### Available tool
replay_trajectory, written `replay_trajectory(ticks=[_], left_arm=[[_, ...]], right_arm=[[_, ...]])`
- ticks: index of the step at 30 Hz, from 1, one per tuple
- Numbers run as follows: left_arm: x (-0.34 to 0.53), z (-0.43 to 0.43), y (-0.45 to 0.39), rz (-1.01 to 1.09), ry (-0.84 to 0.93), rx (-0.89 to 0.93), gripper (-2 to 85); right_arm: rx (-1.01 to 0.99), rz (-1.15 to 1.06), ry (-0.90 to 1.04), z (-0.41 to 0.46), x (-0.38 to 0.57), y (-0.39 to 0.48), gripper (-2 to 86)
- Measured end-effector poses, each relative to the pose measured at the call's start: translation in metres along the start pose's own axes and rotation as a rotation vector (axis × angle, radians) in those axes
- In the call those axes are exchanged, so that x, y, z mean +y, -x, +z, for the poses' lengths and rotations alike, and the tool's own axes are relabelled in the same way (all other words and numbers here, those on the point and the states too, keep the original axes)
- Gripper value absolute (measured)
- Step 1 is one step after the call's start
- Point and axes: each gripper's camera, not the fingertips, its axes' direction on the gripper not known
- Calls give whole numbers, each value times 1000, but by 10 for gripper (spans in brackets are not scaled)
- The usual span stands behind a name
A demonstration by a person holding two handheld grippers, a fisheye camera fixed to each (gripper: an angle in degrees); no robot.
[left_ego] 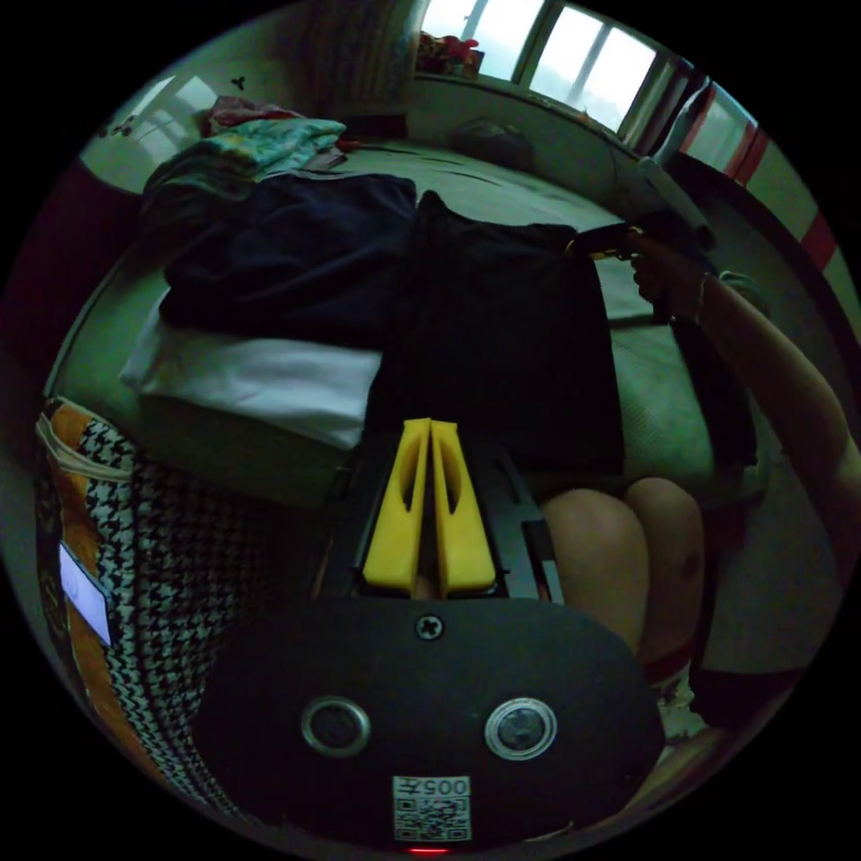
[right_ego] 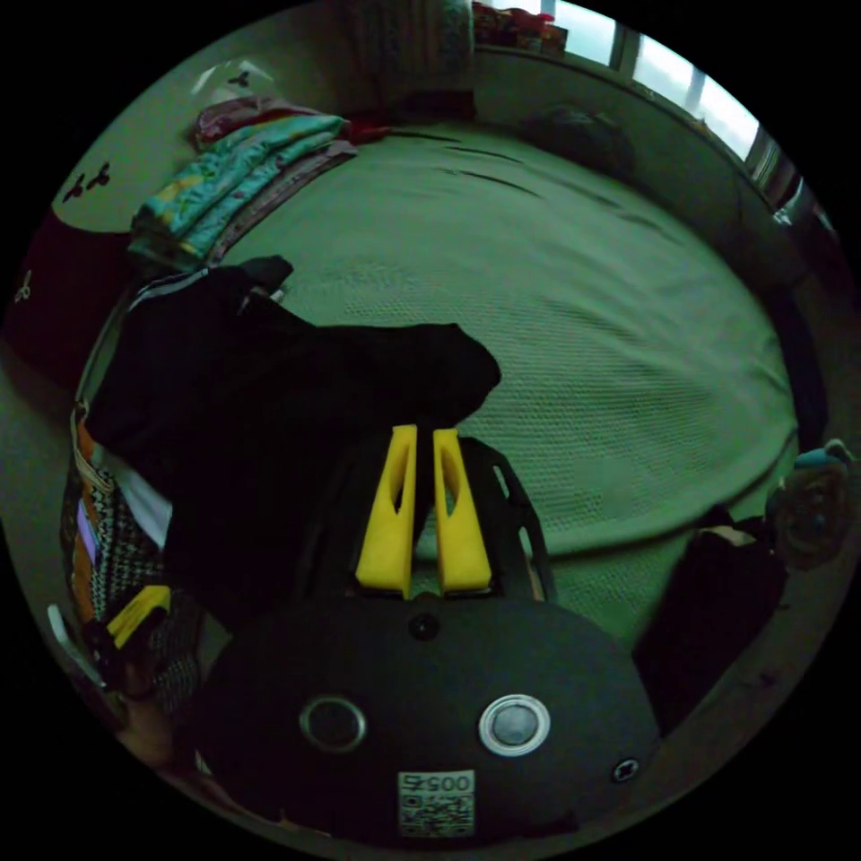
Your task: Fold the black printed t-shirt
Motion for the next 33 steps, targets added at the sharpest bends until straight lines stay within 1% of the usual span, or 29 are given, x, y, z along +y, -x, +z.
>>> replay_trajectory(ticks=[2,7,12,15,17,20,22,24,25,27,30,33], left_arm=[[-8,5,-10,31,-1,5,-7],[-34,23,-34,107,9,34,-6],[-56,35,-40,113,-5,18,-3],[-75,44,-34,78,7,-14,6],[-87,52,-30,57,28,-22,22],[-104,66,-26,24,53,1,55],[-110,86,-23,-32,84,64,70],[-109,104,-23,-58,117,72,82],[-107,107,-26,-47,79,50,85],[-105,110,-34,-23,56,10,84],[-108,116,-53,43,78,-93,80],[-114,121,-61,40,111,-107,67]], right_arm=[[65,45,-13,-5,-1,-21,-7],[68,198,-80,-18,24,-61,23],[-57,89,-79,-16,98,-54,65],[-154,93,-67,-12,156,-44,87],[-256,124,-67,-8,198,-35,92],[-314,146,-31,2,235,-21,95],[-302,131,-19,7,248,-12,89],[-254,114,-16,12,256,-6,84],[-235,130,11,18,258,-5,83],[-270,137,50,26,260,-6,79],[-330,146,80,32,266,-14,68],[-331,148,80,32,277,-18,15]])
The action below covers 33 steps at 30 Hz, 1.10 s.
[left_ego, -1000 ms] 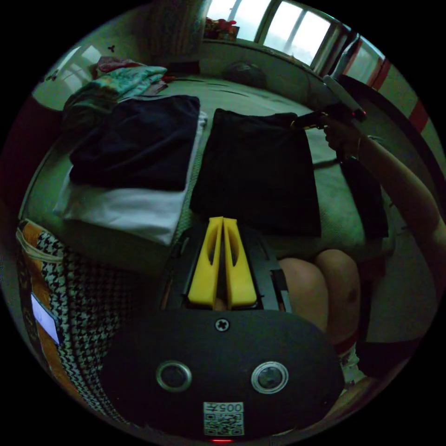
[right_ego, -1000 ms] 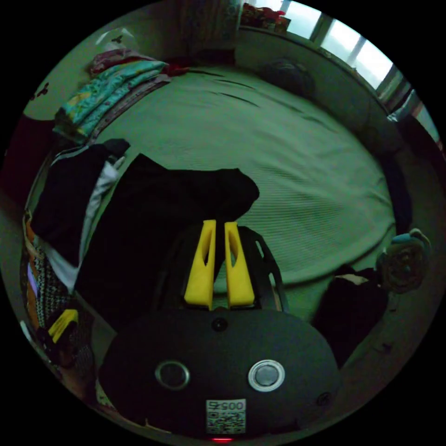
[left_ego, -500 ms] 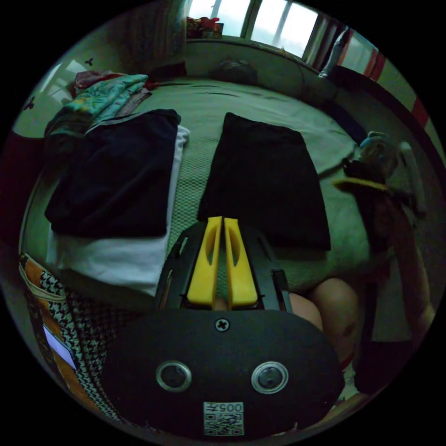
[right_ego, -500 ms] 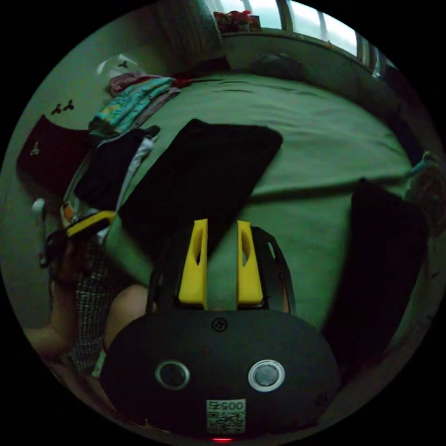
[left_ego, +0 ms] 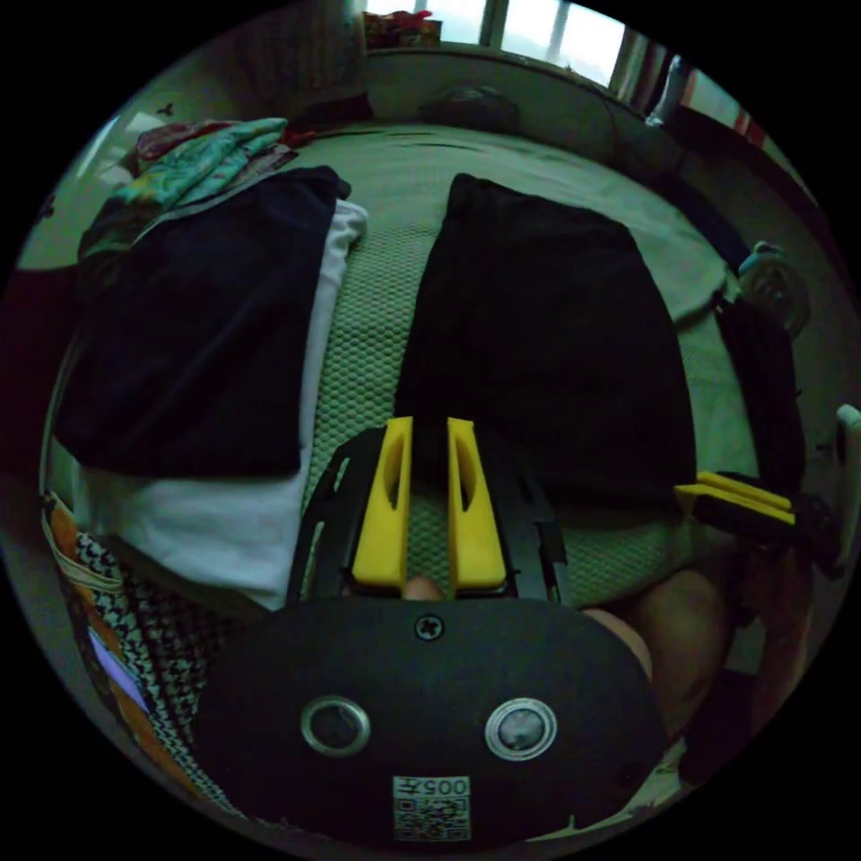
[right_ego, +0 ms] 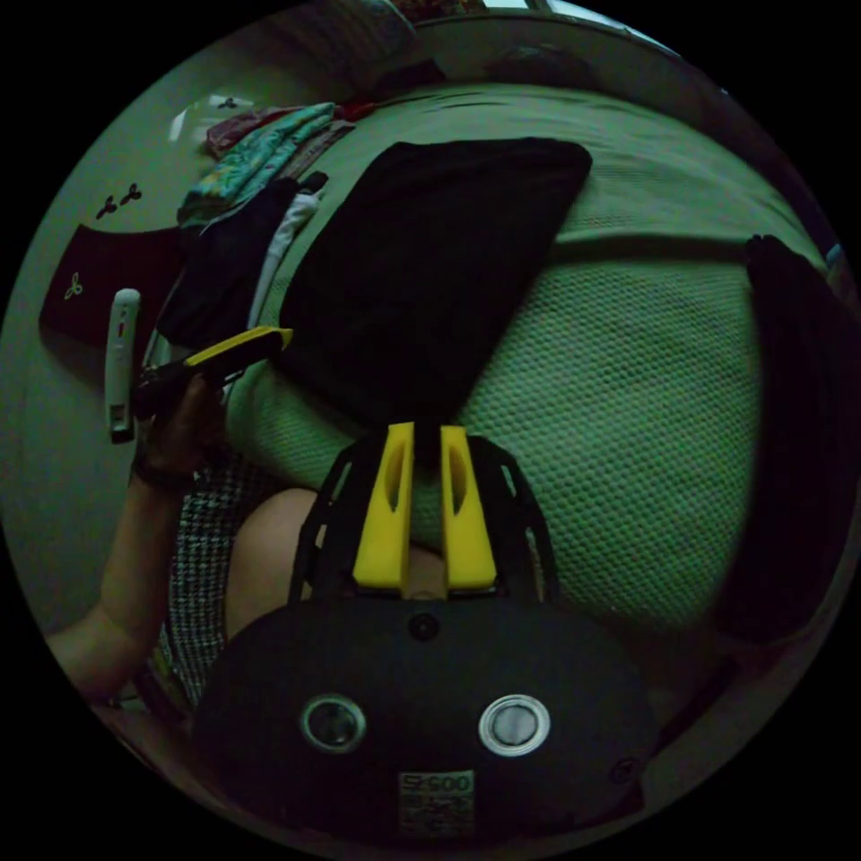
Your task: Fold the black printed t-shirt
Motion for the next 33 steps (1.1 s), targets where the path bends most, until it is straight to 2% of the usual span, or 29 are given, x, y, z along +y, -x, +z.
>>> replay_trajectory(ticks=[5,10,18,21,26,30,33], left_arm=[[14,4,-7,-70,-2,39,54],[42,1,-31,11,30,-39,53],[63,-15,-41,-15,-14,-40,39],[72,-24,-42,-16,-27,-78,15],[80,-28,-35,-50,-67,6,7],[76,-18,-41,-25,-36,46,26],[70,-10,-48,7,-20,83,103]], right_arm=[[101,-16,-5,0,35,10,-13],[148,-51,8,-1,77,17,-14],[226,-37,-32,3,117,23,-12],[224,-27,-36,1,125,22,-5],[184,0,-28,-1,134,13,23],[189,2,-24,-3,139,11,35],[204,-3,-28,-6,144,11,38]])
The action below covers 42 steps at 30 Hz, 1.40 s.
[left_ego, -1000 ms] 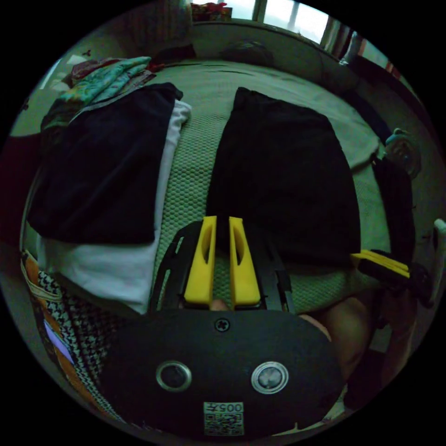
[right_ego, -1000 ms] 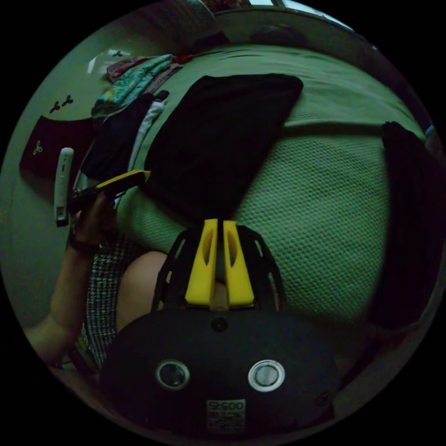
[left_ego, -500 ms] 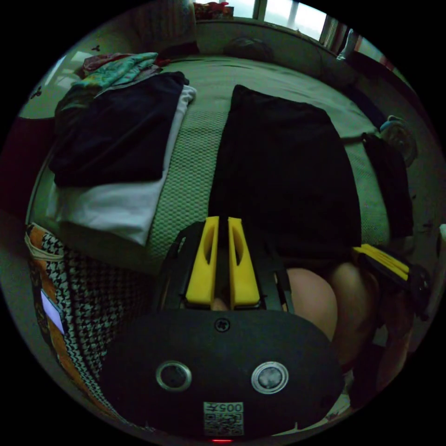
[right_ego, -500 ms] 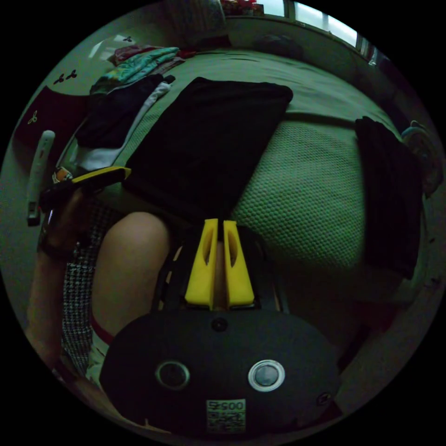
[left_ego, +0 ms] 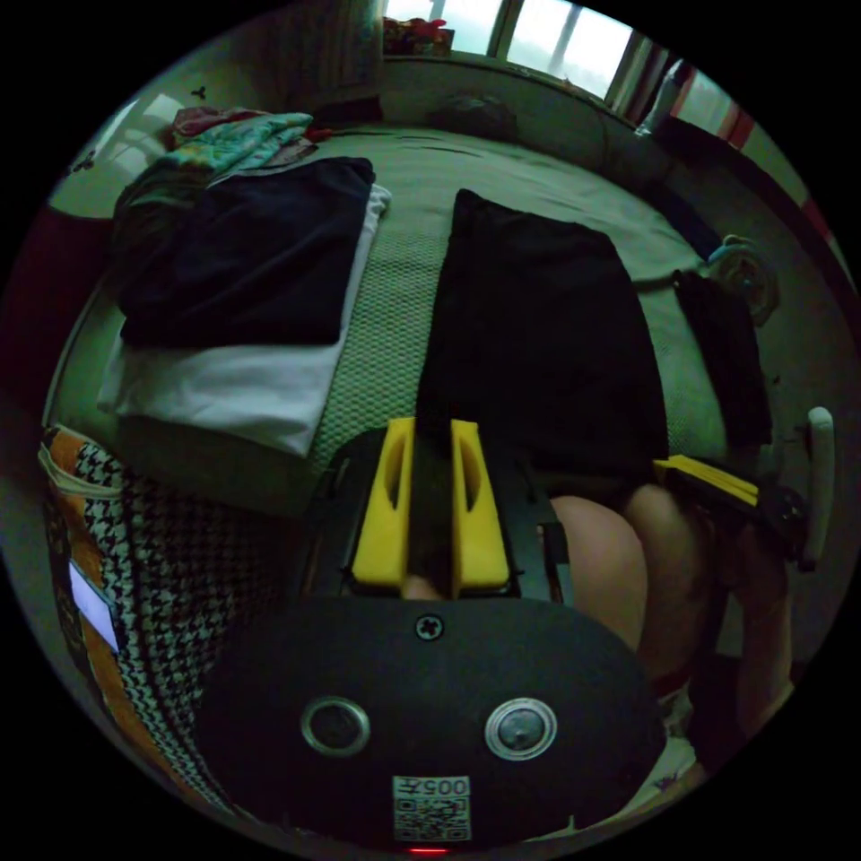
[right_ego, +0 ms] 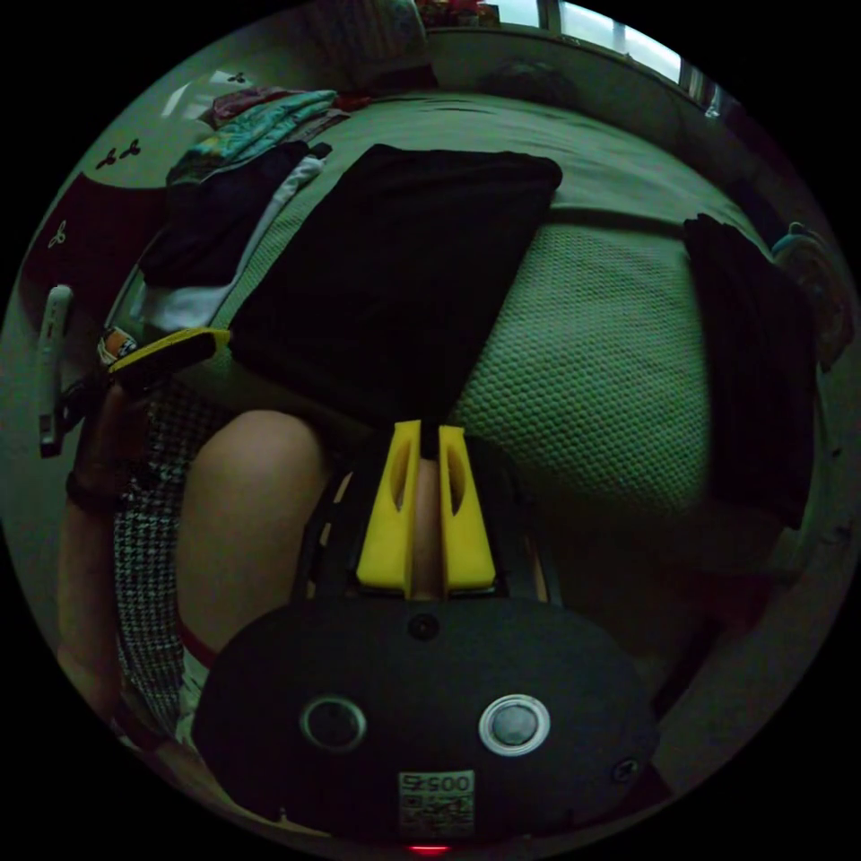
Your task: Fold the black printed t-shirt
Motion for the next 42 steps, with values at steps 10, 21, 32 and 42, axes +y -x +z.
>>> replay_trajectory(ticks=[10,21,32,42], left_arm=[[-9,26,-25,40,50,74,169],[-9,29,-70,56,76,42,92],[-11,25,-114,77,83,16,90],[-25,13,-160,70,162,8,89]], right_arm=[[20,-10,9,-13,8,-12,39],[-98,37,-55,-67,21,-46,45],[-2,62,-375,-113,-83,-107,110],[4,149,-216,-83,-156,-158,123]])
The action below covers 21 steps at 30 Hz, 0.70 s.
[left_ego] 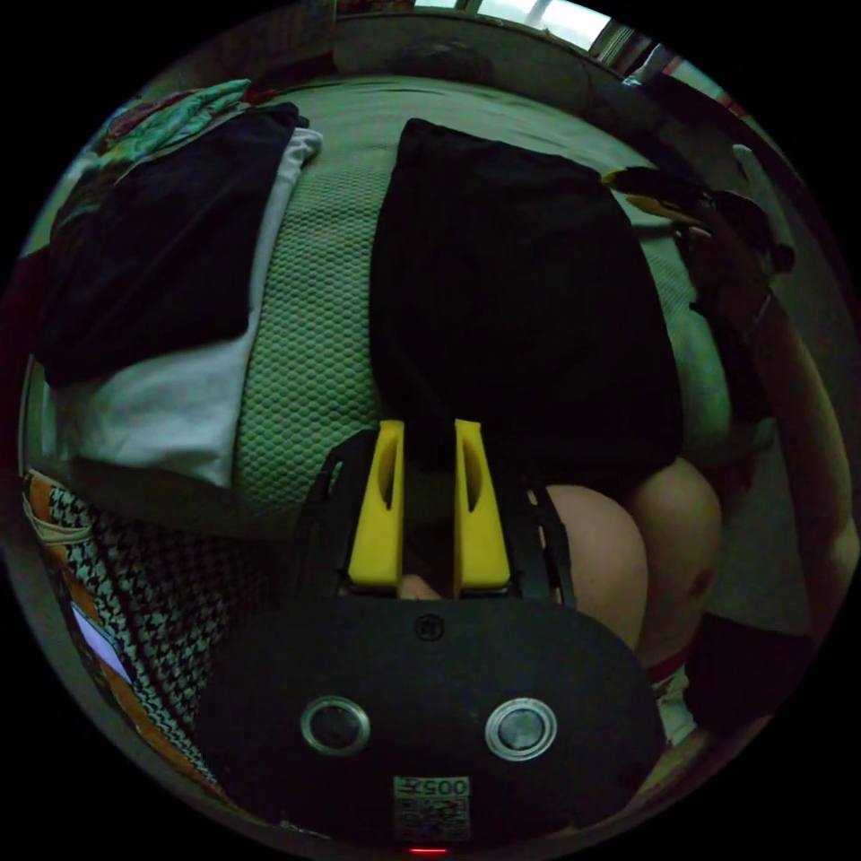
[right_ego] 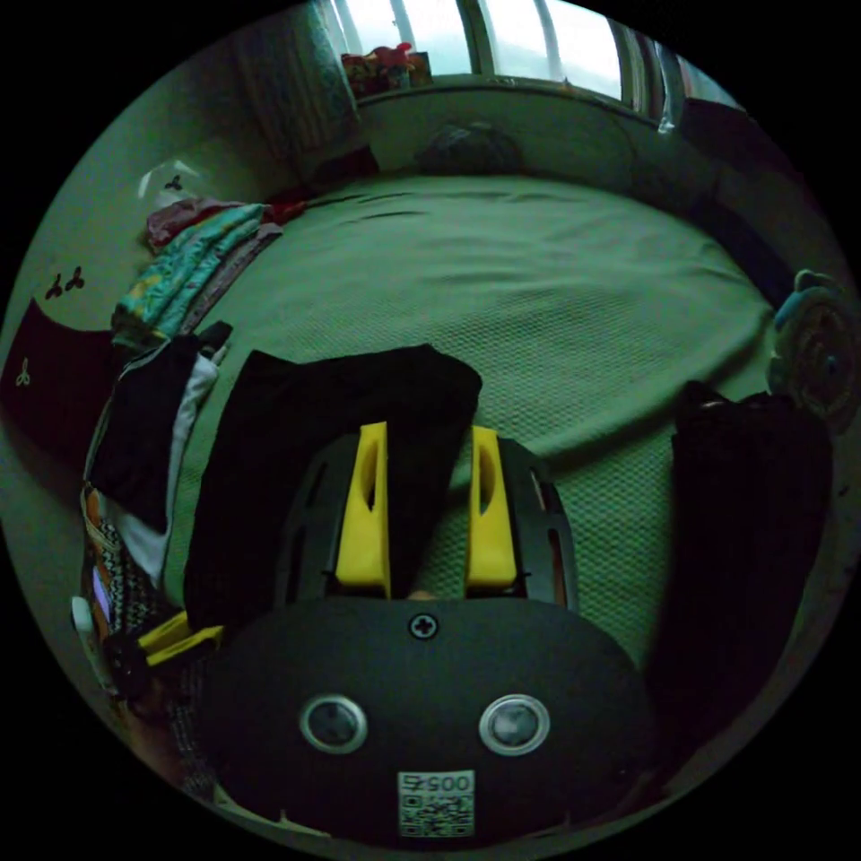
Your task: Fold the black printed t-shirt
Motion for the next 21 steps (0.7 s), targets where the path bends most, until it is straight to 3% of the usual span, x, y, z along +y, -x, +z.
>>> replay_trajectory(ticks=[4,9,14,21], left_arm=[[2,-9,-19,-13,-21,18,82],[-2,-24,-44,-2,1,27,61],[3,-59,-71,16,-70,107,52],[4,-134,-146,162,-173,74,49]], right_arm=[[-5,49,62,7,-7,-11,114],[-39,26,91,-11,-13,-8,13],[3,-67,-39,-76,-12,6,-6],[93,-121,-107,-159,-10,8,-8]])
